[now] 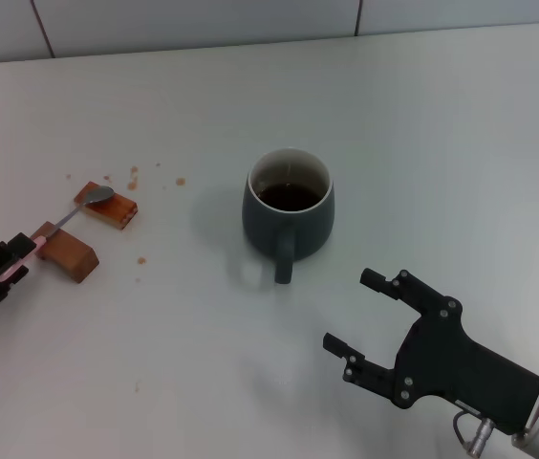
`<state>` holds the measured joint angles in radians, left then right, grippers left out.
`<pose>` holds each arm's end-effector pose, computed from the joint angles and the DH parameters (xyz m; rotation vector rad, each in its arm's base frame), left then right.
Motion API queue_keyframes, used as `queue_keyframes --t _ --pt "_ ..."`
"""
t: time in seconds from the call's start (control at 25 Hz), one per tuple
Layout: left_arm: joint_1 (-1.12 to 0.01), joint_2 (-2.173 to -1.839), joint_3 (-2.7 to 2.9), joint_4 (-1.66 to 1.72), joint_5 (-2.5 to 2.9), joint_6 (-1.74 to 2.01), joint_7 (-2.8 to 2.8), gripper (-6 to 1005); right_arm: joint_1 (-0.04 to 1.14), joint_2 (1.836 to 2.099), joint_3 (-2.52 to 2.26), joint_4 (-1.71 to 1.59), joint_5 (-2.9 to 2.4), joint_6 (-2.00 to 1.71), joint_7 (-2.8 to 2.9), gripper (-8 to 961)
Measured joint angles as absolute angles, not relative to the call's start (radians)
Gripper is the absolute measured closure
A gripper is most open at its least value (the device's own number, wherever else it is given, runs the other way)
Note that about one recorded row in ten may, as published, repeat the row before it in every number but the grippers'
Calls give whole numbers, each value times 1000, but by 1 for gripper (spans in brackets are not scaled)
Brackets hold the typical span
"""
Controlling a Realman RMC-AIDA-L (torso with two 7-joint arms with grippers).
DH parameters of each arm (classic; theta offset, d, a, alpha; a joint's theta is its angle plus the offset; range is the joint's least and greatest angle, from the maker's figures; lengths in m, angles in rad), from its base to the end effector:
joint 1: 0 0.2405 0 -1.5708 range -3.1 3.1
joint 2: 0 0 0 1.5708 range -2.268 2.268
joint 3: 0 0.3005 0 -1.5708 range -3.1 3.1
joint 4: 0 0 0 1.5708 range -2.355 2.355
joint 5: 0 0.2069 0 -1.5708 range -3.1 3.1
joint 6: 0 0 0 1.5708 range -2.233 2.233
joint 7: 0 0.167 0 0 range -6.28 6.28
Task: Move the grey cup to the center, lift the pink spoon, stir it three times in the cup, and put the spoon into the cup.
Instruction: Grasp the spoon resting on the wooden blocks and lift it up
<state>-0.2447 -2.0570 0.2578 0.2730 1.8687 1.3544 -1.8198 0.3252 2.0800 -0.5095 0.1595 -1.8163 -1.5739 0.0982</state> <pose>-0.4221 0.2659 -0.0338 -1.5389 -1.8462 -1.1702 0.3122 0.2170 -0.1267 -2.3501 0.1602 0.9278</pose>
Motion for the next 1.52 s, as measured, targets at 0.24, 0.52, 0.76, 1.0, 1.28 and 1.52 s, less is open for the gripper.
queue_keyframes --t 0.24,0.52,0.76,1.0,1.28,1.52 --pt "-251 -2057 264 273 1872 1355 -1841 419 326 2080 -511 160 -1816 -1575 98 167" --pt "-252 -2057 264 273 1873 1361 -1841 492 325 2080 -510 160 -1816 -1574 98 167" --pt "-252 -2057 266 273 1873 1357 -1842 489 324 2080 -509 160 -1816 -1574 98 167" --pt "-254 -2057 267 273 1873 1355 -1842 539 324 2080 -508 159 -1816 -1574 98 167" --pt "-255 -2057 267 273 1873 1354 -1843 575 325 2080 -507 160 -1816 -1574 98 167" --pt "-255 -2057 272 273 1873 1354 -1844 599 323 2080 -505 160 -1816 -1580 98 167"
